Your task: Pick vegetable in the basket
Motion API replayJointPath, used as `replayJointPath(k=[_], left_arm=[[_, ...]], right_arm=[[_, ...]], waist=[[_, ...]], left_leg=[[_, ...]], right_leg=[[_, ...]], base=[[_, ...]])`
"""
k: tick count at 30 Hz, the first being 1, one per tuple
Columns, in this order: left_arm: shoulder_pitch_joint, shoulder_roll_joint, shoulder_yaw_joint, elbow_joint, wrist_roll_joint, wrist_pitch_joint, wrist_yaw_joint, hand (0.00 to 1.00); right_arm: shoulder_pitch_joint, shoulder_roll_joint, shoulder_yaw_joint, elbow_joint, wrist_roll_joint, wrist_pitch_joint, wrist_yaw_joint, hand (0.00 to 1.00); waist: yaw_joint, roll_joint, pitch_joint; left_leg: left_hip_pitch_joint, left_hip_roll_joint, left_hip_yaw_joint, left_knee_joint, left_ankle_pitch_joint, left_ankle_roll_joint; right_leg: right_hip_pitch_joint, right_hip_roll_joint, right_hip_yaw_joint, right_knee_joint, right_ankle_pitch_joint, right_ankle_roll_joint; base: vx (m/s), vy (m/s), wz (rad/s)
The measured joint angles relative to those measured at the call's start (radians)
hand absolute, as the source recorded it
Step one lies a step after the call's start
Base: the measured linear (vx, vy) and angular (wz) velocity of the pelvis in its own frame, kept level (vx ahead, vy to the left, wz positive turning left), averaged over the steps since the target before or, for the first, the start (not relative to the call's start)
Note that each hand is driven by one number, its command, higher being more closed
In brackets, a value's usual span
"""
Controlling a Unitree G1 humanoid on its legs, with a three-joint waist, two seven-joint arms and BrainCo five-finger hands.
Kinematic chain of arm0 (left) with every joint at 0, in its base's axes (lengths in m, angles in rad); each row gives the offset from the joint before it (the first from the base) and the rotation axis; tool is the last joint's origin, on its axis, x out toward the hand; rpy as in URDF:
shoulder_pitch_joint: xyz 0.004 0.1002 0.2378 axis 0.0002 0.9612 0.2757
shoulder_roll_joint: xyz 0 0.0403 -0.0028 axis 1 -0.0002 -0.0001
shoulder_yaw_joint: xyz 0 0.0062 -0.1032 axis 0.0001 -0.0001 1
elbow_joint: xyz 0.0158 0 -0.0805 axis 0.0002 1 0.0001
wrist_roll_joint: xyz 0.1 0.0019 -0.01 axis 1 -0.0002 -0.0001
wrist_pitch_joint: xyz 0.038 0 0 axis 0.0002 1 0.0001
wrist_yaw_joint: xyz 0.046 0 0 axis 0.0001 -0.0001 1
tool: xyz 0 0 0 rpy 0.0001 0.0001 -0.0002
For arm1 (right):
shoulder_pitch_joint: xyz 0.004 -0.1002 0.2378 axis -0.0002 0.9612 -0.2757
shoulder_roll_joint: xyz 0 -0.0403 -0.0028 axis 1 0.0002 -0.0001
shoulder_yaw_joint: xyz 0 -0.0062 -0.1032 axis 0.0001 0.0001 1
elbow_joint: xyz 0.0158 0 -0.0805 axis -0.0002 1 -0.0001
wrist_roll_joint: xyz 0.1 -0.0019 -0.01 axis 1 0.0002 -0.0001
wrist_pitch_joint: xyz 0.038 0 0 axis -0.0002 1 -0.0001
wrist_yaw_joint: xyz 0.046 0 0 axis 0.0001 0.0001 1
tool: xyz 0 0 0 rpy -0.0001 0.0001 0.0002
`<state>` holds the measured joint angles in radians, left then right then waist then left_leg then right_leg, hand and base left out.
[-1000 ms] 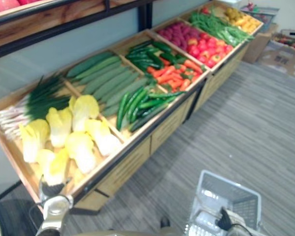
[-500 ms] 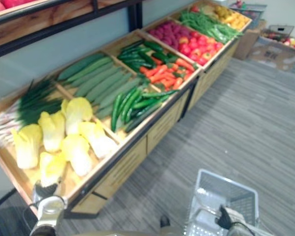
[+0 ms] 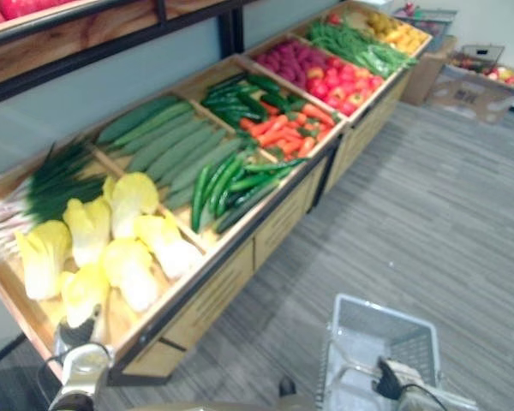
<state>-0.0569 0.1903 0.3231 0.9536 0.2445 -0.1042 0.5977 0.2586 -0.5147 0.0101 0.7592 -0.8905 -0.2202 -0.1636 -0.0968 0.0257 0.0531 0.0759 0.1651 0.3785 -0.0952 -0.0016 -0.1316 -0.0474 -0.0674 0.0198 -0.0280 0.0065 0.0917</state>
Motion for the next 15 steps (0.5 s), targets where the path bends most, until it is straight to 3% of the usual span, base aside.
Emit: replayJointPath(k=[9,15], left_arm=[[-0.004,-0.025,-0.013,-0.036,-0.046,-0.017,-0.028,1.0],[0.069,-0.075,-0.044,-0.185,-0.046,-0.021,-0.1,1.0]], right_arm=[[-0.019,0.03,-0.004,0.045,-0.001,0.032,0.0,1.0],[-0.022,0.074,-0.056,0.08,-0.002,0.055,0.0,1.0]], waist=[[-0.005,-0.003,-0.001],[0.004,-0.008,-0.007]], left_leg=[[-0.005,-0.007,-0.051,0.0,0.005,0.006],[-0.027,-0.019,-0.096,0.0,0.016,0.02]], right_leg=[[0.032,-0.007,-0.049,-0.007,0.0,0.001],[0.039,-0.021,-0.097,-0.007,-0.001,0.001]], base=[[0.01,-0.008,0.18],[-0.01,0.0,0.23]])
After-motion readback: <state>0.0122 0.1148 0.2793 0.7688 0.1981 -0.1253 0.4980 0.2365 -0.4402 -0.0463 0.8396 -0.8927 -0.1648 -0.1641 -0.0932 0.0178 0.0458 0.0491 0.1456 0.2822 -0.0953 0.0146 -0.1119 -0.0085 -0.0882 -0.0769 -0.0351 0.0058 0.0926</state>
